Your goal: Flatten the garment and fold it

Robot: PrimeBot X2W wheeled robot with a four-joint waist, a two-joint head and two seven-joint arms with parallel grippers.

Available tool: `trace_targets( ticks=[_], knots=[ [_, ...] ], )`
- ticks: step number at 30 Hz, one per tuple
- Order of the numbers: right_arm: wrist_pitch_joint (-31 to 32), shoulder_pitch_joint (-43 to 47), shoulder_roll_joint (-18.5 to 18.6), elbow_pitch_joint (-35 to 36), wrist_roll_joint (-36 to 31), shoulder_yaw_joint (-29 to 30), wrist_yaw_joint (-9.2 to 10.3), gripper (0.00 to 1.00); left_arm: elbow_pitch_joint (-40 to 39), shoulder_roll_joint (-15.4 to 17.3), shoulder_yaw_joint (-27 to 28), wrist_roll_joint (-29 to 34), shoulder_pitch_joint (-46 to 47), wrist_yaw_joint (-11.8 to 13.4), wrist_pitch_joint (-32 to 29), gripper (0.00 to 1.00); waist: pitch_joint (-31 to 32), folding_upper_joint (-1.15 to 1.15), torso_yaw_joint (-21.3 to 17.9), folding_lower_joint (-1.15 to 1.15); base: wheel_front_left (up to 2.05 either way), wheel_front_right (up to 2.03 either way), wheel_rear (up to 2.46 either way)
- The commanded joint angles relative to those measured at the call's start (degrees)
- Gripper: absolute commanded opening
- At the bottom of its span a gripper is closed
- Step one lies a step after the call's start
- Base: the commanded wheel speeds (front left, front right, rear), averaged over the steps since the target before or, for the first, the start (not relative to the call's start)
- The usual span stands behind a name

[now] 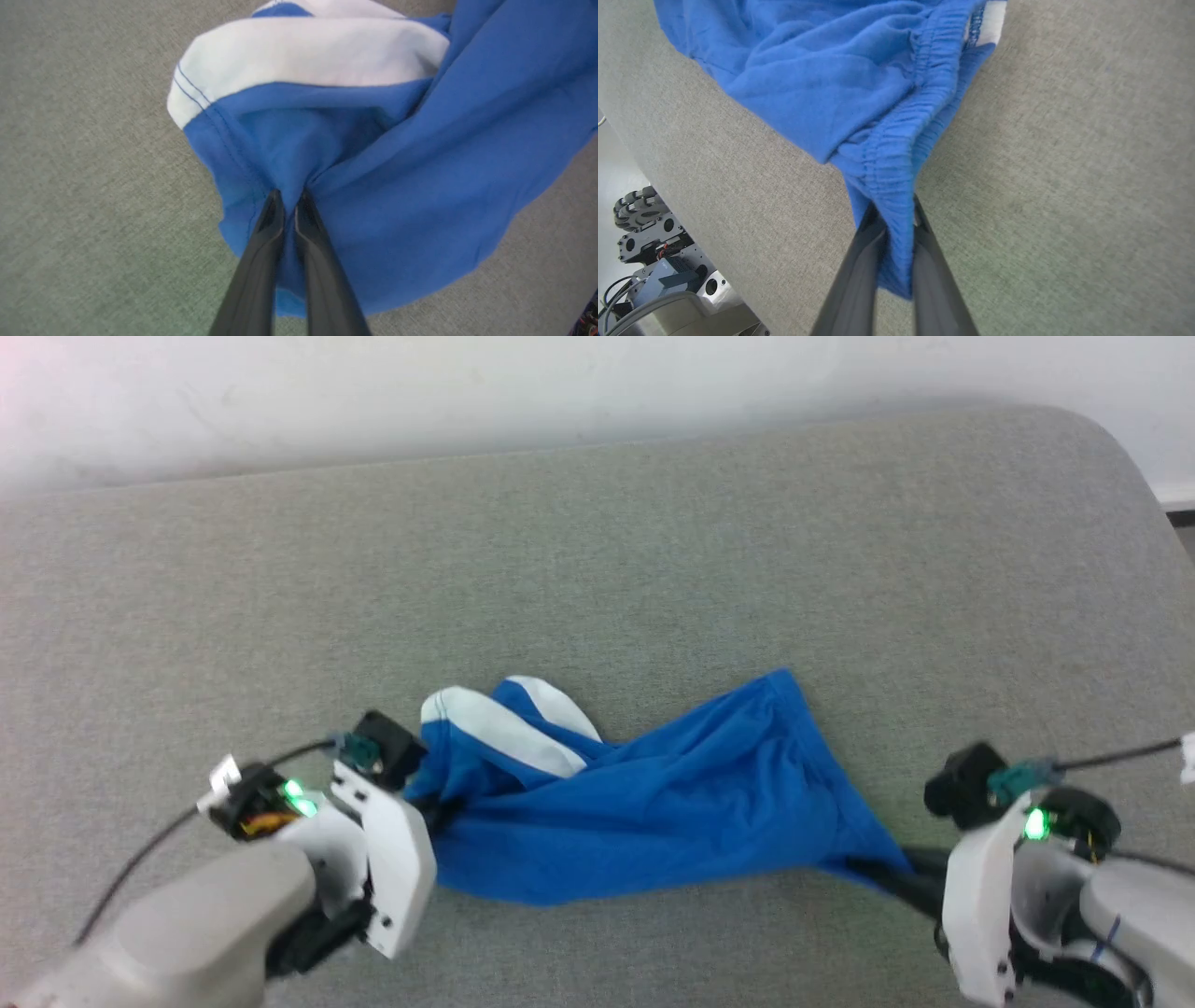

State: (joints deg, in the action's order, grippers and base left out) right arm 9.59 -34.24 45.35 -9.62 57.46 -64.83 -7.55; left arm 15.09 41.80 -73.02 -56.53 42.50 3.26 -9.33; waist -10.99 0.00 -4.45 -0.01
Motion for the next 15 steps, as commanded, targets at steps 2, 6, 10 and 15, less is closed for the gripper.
trace_targets(
  ticks=[2,6,10,15],
  knots=[
    [0.3,2.6,0.0,-0.3,0.1,0.3,0.06,0.0,0.3,-1.2,0.4,-1.3,-2.8,1.2,1.6,0.0,0.5,0.0,0.5,0.01,0.0,0.0,0.0],
    [0.5,6.6,-0.6,-1.3,0.0,0.6,0.06,0.0,1.2,-2.2,0.8,-2.8,-7.2,3.2,4.8,0.0,1.5,0.0,0.5,0.01,0.0,0.0,0.0],
    [0.3,9.7,-1.8,-2.8,-0.3,1.3,0.06,0.0,1.1,-3.1,1.1,-3.9,-10.3,4.2,7.0,0.0,2.4,0.0,0.4,0.01,0.0,0.0,0.0],
    [-1.1,11.2,-3.7,-3.5,-1.3,3.5,0.06,1.0,0.9,-3.4,1.7,-2.7,-11.6,6.7,10.8,1.0,4.4,0.0,0.5,0.01,0.0,0.0,0.0]
  ],
)
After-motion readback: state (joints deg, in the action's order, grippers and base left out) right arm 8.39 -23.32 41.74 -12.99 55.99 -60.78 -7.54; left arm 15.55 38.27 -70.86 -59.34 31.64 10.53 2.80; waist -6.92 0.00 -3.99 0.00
